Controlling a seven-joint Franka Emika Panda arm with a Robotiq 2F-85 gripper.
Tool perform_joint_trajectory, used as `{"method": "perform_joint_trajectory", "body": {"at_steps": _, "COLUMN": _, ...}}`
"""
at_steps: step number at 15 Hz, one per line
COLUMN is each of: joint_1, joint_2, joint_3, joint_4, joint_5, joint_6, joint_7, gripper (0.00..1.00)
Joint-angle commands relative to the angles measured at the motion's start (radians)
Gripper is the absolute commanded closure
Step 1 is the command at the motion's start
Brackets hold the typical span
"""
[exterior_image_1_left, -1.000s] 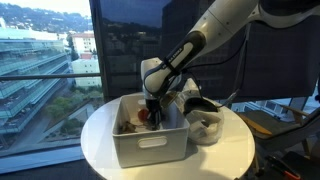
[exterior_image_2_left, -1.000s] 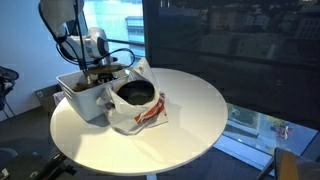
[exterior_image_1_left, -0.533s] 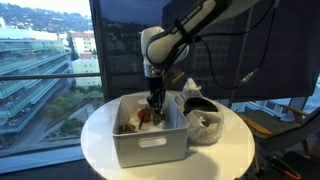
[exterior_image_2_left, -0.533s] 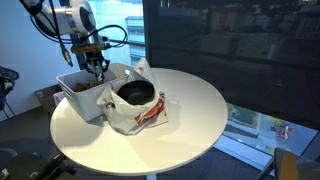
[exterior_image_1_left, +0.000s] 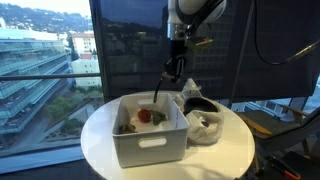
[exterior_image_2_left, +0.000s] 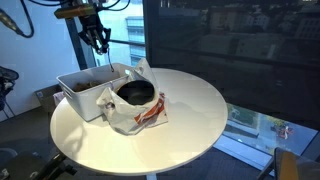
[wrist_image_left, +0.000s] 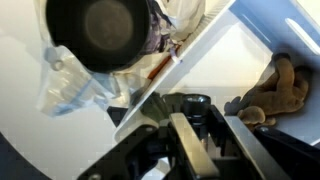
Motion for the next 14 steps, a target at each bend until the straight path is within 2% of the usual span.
{"method": "perform_joint_trajectory", "body": {"at_steps": 1, "joint_1": -0.056, "joint_2": -0.153, "joint_3": -0.036, "joint_4": -0.123, "joint_5": 0.052, "joint_6": 0.013, "joint_7": 0.015, "gripper": 0.93}}
{"method": "perform_joint_trajectory", "body": {"at_steps": 3, "joint_1": -0.091, "joint_2": -0.164, "joint_3": -0.064, "joint_4": -0.152, "joint_5": 0.063, "joint_6": -0.007, "joint_7": 0.012, "gripper": 0.93}}
{"method": "perform_joint_trajectory", "body": {"at_steps": 6, "joint_1": -0.134, "joint_2": -0.106, "joint_3": -0.106, "joint_4": -0.167, "joint_5": 0.084, "joint_6": -0.033, "joint_7": -0.012, "gripper": 0.93}}
{"method": "perform_joint_trajectory", "body": {"at_steps": 9, "joint_1": -0.166, "joint_2": 0.016, "joint_3": -0.136, "joint_4": -0.144, "joint_5": 0.112, "joint_6": -0.067, "joint_7": -0.018, "gripper": 0.93}}
{"method": "perform_joint_trajectory", "body": {"at_steps": 14, "joint_1": -0.194, "joint_2": 0.237, "joint_3": -0.151, "joint_4": -0.079, "joint_5": 0.139, "joint_6": 0.007, "joint_7": -0.073, "gripper": 0.92}}
